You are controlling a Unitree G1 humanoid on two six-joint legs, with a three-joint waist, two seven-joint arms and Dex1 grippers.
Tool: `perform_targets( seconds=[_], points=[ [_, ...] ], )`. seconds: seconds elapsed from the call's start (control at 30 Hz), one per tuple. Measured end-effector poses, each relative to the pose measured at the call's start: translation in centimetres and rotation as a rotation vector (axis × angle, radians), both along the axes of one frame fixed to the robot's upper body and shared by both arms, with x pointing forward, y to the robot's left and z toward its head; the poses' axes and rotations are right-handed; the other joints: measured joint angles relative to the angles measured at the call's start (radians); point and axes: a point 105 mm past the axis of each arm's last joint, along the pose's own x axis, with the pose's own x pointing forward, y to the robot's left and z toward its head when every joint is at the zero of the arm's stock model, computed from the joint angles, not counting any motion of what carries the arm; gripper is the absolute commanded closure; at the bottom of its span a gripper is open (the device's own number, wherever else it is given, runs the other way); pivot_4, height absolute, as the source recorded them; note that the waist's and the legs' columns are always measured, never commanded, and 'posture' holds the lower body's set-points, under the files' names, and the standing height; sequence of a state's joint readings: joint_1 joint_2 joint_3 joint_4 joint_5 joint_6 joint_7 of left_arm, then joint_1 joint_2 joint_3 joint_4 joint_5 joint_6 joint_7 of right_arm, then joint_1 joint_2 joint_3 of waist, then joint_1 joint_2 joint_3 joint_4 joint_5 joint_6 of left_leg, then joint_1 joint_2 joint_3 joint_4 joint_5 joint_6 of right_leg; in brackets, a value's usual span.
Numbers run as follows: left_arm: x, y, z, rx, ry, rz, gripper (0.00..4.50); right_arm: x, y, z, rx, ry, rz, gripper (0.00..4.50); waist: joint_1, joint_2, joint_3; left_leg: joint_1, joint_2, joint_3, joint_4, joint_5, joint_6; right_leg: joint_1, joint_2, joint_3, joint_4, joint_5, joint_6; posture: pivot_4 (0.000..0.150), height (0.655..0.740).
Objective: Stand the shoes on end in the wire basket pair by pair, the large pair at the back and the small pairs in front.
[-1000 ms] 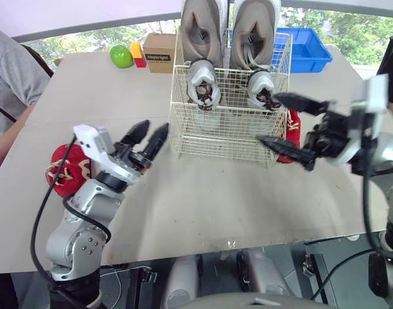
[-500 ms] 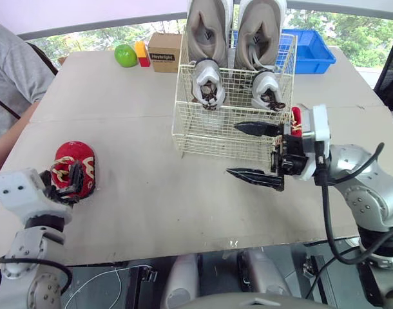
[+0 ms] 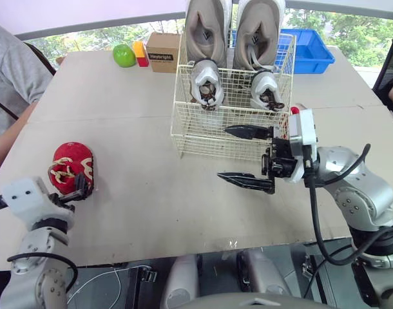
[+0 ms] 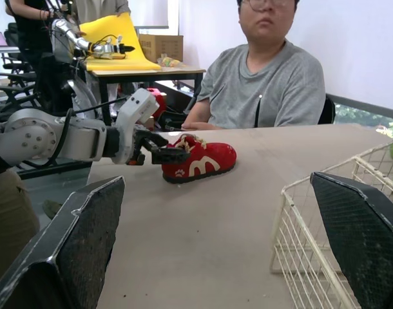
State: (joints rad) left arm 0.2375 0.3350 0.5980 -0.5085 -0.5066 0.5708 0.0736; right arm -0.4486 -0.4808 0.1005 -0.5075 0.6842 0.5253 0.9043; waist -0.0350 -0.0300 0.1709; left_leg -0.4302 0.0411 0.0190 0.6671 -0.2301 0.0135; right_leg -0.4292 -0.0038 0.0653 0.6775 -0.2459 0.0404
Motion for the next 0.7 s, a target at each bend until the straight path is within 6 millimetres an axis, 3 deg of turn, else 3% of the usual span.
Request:
perform_targets(
  seconds=[0.2, 0.27, 0.3, 0.47, 0.7],
  points=[
    [0.0, -0.5, -2.6, -0.051, 0.048, 0.015, 0.03, -0.2, 0.0, 0.0, -0.009, -0.005, -0.014, 0.00, -0.002, -0.001, -0.001, 0.000, 0.000, 0.000, 0.000, 0.000, 0.000, 0.000, 0.001, 0.000, 0.000, 0.000, 0.000, 0.150, 0.7400],
    [0.0, -0.6, -2.7, -0.050, 0.023, 0.017, 0.63, -0.1, -0.1, -0.1, -0.012, 0.004, -0.022, 0.00, -0.001, -0.001, -0.001, 0.000, 0.000, 0.000, 0.000, 0.000, 0.000, 0.000, 0.001, -0.001, 0.000, 0.000, 0.000, 0.150, 0.7400],
    [0.0, -0.6, -2.7, -0.049, 0.021, 0.017, 0.72, -0.1, -0.1, -0.1, -0.012, 0.004, -0.022, 0.00, -0.001, -0.001, -0.001, 0.000, 0.000, 0.000, 0.000, 0.000, 0.000, 0.000, 0.001, -0.001, 0.000, 0.000, 0.000, 0.150, 0.7400],
    [-0.3, -0.4, -2.0, -0.036, -0.057, 0.017, 2.76, -0.1, -0.1, -0.1, -0.009, 0.029, -0.018, 0.00, -0.001, -0.002, -0.001, 0.000, 0.000, 0.000, 0.000, 0.000, 0.000, 0.000, 0.000, 0.000, 0.000, 0.000, 0.000, 0.150, 0.7400],
    [-0.6, -0.5, -1.0, -0.028, -0.131, 0.032, 3.57, 0.1, 0.1, -0.2, -0.029, 0.042, -0.032, 0.00, -0.001, -0.002, -0.001, 0.000, 0.000, 0.000, 0.000, 0.000, 0.000, 0.000, 0.000, 0.000, 0.000, 0.000, 0.000, 0.150, 0.7400]
  ],
)
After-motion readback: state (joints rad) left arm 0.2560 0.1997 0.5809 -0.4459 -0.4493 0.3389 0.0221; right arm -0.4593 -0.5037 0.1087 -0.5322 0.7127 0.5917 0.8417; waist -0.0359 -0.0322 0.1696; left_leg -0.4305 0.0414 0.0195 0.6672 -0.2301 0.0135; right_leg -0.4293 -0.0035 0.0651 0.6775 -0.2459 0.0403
